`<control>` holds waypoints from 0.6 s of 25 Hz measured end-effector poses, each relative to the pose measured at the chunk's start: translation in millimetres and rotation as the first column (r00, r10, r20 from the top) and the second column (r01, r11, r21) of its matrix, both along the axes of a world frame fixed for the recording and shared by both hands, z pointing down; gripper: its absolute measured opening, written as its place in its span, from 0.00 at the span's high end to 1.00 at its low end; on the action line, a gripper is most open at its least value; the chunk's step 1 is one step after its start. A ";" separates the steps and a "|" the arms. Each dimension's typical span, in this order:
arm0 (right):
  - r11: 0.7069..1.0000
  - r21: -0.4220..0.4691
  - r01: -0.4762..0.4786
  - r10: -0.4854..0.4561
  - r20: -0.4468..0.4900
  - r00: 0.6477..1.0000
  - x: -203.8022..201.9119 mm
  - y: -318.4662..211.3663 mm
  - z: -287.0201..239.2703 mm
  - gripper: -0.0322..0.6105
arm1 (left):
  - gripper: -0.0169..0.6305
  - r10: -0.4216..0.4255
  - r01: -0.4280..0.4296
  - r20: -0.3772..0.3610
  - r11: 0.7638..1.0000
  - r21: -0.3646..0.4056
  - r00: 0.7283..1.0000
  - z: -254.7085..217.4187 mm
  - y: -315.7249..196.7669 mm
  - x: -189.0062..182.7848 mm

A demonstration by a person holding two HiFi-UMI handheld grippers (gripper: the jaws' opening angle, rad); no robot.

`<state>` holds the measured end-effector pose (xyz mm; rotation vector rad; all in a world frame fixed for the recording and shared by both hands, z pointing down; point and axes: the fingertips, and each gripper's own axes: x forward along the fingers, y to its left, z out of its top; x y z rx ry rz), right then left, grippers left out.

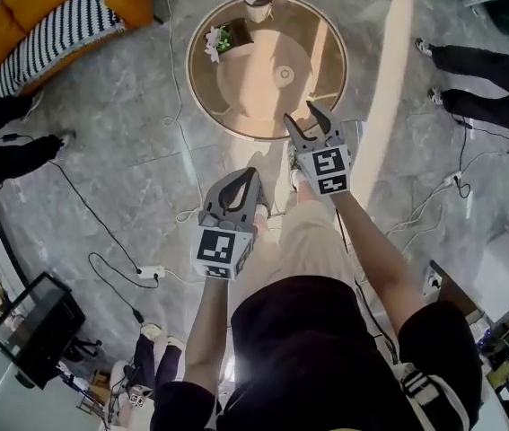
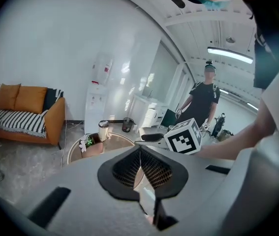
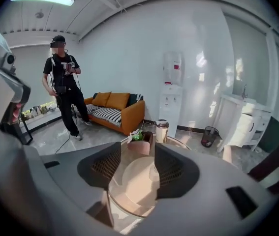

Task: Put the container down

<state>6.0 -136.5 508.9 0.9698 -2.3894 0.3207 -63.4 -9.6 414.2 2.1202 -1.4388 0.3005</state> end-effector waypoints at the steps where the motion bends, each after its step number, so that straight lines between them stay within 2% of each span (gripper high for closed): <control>1: 1.000 0.004 -0.003 0.003 0.006 1.000 -0.9 9.0 -12.2 0.63 | 0.94 0.006 -0.006 -0.004 1.000 0.010 1.000 -6.2 7.5 -0.6; 6: 0.999 0.048 -0.013 0.011 0.027 1.000 -7.1 37.9 -62.1 0.69 | 0.94 0.019 -0.015 -0.049 0.998 0.067 0.999 -35.6 27.5 -3.4; 10: 0.997 0.079 -0.009 0.007 0.033 0.999 -11.3 60.5 -92.7 0.72 | 0.94 0.035 -0.030 -0.050 0.995 0.100 0.998 -52.7 40.0 -8.5; 12: 0.996 0.091 -0.011 0.007 0.040 0.999 -13.1 70.7 -108.3 0.77 | 0.94 0.041 -0.035 -0.049 0.992 0.125 0.998 -63.5 44.1 -12.8; 15: 0.997 0.083 -0.009 0.004 0.062 0.998 -13.5 89.2 -129.0 0.78 | 0.94 0.043 -0.033 -0.058 0.987 0.157 0.997 -80.9 52.7 -17.1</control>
